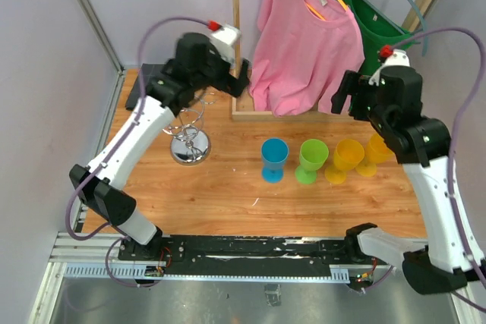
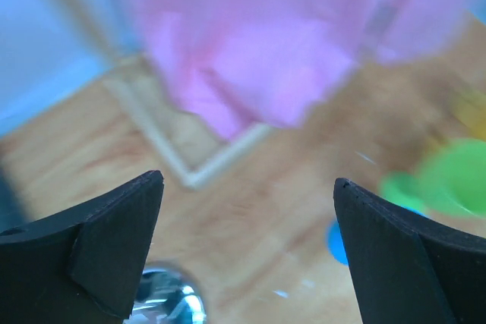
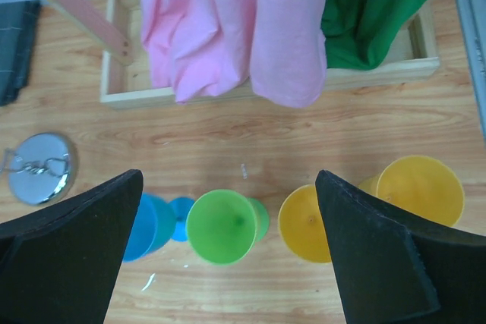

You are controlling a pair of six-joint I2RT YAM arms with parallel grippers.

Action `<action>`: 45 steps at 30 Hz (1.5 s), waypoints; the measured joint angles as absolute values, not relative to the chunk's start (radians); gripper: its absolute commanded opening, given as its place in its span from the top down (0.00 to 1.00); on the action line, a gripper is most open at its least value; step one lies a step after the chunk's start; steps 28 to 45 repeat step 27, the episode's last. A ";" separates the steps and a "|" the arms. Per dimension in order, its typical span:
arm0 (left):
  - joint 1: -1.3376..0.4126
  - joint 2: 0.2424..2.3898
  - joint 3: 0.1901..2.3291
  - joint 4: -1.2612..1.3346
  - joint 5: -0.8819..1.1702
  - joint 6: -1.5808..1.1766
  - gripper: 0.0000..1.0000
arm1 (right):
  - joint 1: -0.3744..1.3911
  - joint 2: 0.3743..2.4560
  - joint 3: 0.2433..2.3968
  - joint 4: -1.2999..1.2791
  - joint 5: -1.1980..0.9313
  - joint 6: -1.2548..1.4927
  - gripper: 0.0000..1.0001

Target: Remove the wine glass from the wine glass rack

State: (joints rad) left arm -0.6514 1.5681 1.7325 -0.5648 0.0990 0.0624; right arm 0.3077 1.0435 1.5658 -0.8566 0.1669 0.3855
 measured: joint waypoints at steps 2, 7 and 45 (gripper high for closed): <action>-0.498 1.568 1.761 -0.538 0.100 0.067 0.01 | 0.302 1.109 1.583 -0.848 0.194 0.369 0.02; -0.176 1.545 1.781 -0.468 0.131 0.070 0.01 | 0.239 1.219 1.559 -0.825 0.291 0.352 0.02; 0.323 1.236 1.114 -0.150 0.274 -0.023 0.01 | 0.075 1.040 1.056 -0.611 0.363 0.335 0.02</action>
